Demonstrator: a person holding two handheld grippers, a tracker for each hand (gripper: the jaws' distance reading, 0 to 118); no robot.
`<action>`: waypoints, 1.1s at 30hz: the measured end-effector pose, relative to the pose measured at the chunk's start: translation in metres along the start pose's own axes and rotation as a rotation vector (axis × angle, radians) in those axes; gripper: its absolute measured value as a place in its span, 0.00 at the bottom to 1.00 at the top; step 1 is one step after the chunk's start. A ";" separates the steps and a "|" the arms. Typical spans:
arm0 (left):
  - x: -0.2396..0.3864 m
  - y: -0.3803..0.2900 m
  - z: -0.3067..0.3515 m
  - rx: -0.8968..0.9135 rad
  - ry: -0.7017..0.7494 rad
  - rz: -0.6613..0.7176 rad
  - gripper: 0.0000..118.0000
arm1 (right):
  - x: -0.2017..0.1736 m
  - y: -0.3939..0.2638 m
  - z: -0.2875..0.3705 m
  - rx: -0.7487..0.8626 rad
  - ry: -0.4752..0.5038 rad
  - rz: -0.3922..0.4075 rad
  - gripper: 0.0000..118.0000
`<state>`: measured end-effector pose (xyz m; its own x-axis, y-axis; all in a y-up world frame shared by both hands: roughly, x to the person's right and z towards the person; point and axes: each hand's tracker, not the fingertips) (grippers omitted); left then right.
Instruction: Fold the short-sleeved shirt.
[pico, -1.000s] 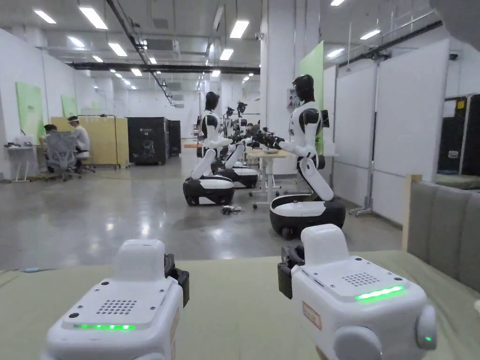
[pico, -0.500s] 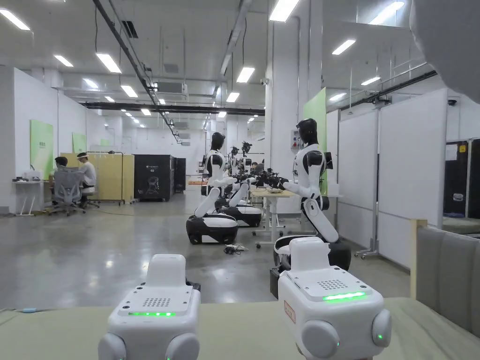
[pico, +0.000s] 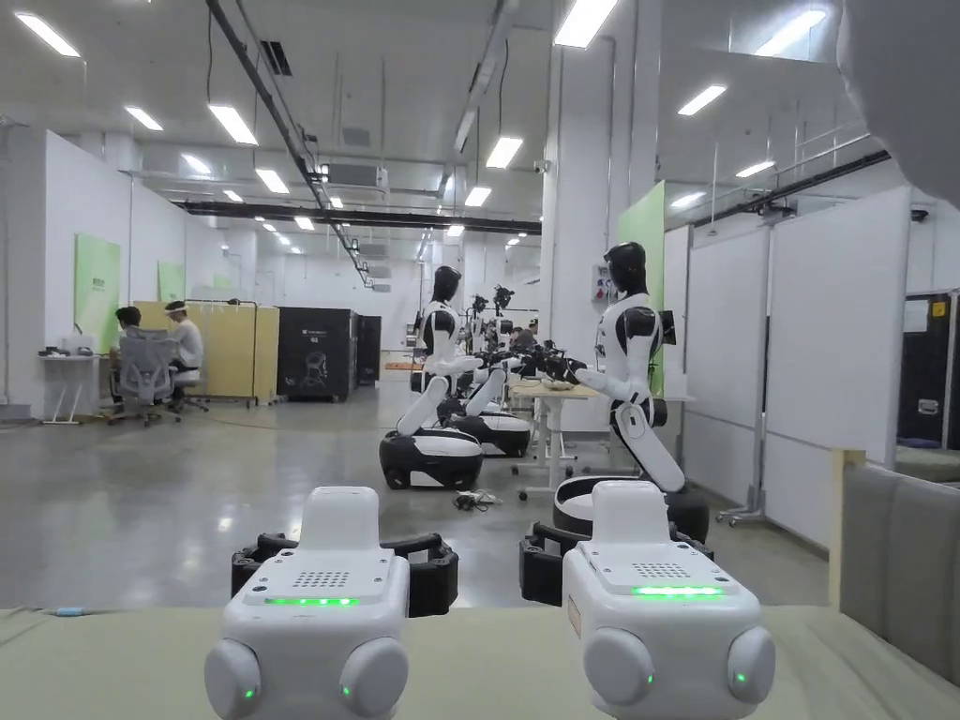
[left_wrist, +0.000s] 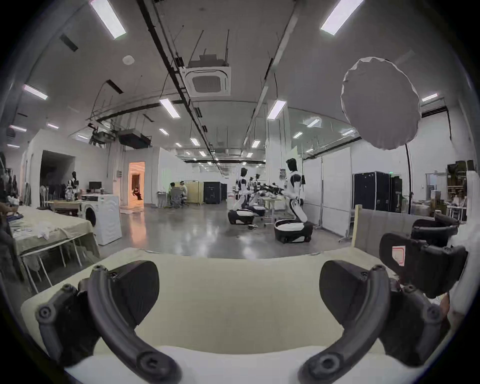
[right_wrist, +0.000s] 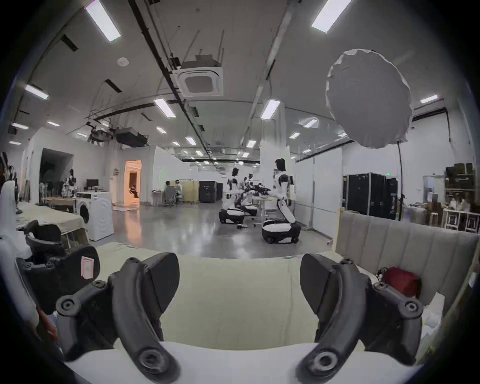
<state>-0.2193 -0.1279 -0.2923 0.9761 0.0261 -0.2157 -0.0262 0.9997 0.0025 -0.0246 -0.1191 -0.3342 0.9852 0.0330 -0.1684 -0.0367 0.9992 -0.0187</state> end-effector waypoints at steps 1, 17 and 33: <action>0.000 0.000 0.000 -0.002 0.008 -0.008 1.00 | 0.002 0.000 0.000 0.003 0.020 -0.010 0.85; 0.000 -0.007 0.002 -0.033 0.022 -0.026 1.00 | -0.004 -0.003 0.013 0.062 0.024 0.095 0.85; -0.003 -0.008 0.000 -0.048 0.031 -0.032 1.00 | -0.005 -0.010 0.016 0.052 0.065 -0.002 0.85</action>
<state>-0.2219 -0.1359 -0.2917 0.9694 -0.0064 -0.2456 -0.0064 0.9987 -0.0515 -0.0262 -0.1287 -0.3178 0.9722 0.0315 -0.2321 -0.0247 0.9992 0.0324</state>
